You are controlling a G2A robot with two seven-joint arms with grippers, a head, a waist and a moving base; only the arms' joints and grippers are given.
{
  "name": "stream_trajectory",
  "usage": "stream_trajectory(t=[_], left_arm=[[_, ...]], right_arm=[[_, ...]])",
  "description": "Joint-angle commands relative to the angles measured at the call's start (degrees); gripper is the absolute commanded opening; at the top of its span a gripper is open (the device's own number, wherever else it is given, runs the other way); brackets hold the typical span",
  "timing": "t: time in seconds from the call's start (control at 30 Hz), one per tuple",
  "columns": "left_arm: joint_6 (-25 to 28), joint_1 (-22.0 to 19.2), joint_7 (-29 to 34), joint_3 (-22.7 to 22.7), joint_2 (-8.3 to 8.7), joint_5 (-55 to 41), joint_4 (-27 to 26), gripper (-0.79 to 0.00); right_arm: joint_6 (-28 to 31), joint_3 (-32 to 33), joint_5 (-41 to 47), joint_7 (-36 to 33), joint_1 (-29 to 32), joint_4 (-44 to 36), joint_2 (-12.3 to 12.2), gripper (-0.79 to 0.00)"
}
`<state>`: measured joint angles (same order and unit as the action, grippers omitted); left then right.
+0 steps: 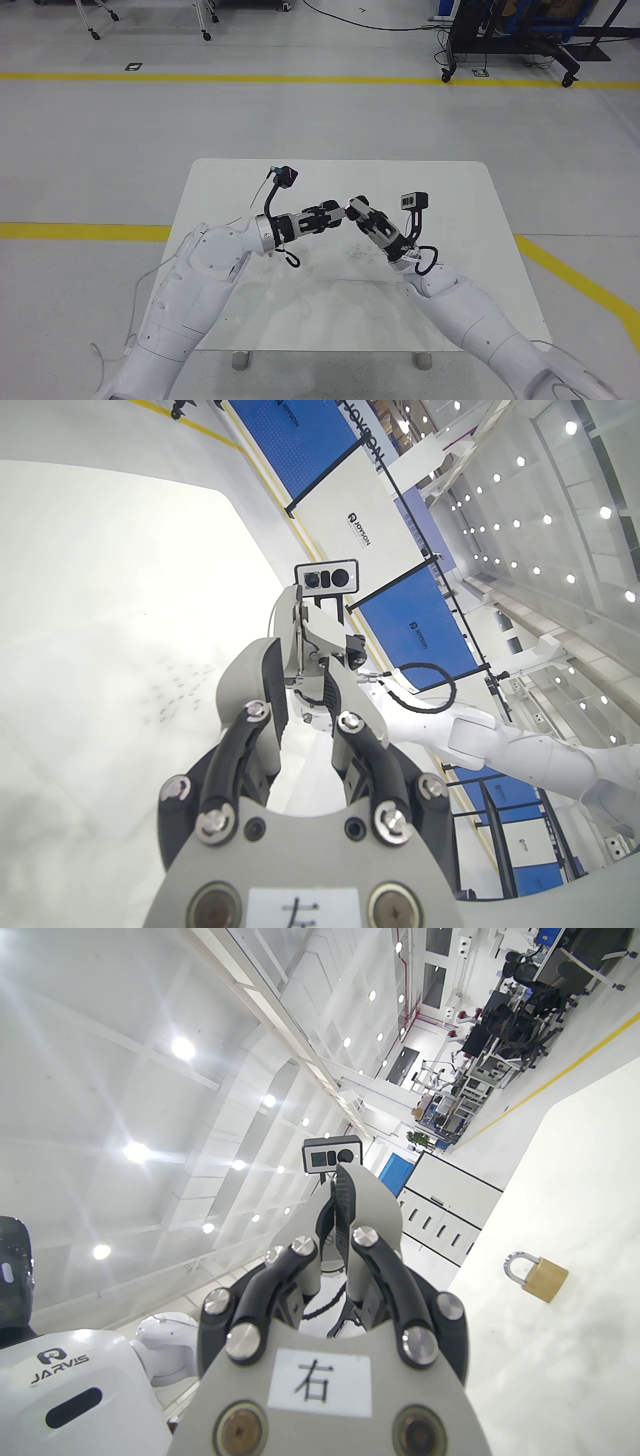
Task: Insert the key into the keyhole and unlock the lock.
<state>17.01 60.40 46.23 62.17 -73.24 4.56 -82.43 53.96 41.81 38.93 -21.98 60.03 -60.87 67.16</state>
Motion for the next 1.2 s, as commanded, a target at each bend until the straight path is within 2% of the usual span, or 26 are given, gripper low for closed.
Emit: stream_trajectory(t=[0.0,0.17,0.23,0.5,0.53,0.57,0.6,1.17], left_arm=[[-0.07,-0.06,-0.1,-0.09,0.03,-0.07,0.04,-0.683],[-0.25,-0.08,-0.44,-0.18,0.13,-0.15,0.05,-0.736],[-0.2,-0.1,-0.64,-0.22,0.16,-0.15,0.01,-0.785],[-0.23,-0.31,-1.09,-0.43,0.31,0.22,0.12,-0.785],[-0.2,-0.28,-1.43,-0.36,0.34,0.44,0.12,-0.785],[-0.21,-0.22,-1.72,-0.3,0.37,0.51,0.08,-0.785],[-0.18,-0.19,-1.78,-0.27,0.4,0.54,0.0,-0.785],[1.96,0.41,-4.57,0.6,0.81,3.11,-1.45,-0.785]], right_arm=[[-0.27,0.28,0.07,-0.59,0.06,0.16,0.2,-0.785],[-0.91,1.02,-0.18,-2.37,0.37,0.35,0.63,-0.785],[-1.21,1.42,-0.27,-2.98,0.49,0.43,0.76,-0.785],[-1.64,3.07,-0.35,-4.81,1.16,0.4,1.26,-0.785],[-1.73,3.22,-0.35,-5.08,1.25,0.37,1.33,-0.65],[-1.92,3.37,-0.32,-5.31,1.33,0.37,1.4,-0.12],[-2.08,3.55,-0.38,-5.46,1.37,0.4,1.47,0.0],[-2.52,4.17,-0.56,-5.4,1.51,0.58,1.69,0.0]])
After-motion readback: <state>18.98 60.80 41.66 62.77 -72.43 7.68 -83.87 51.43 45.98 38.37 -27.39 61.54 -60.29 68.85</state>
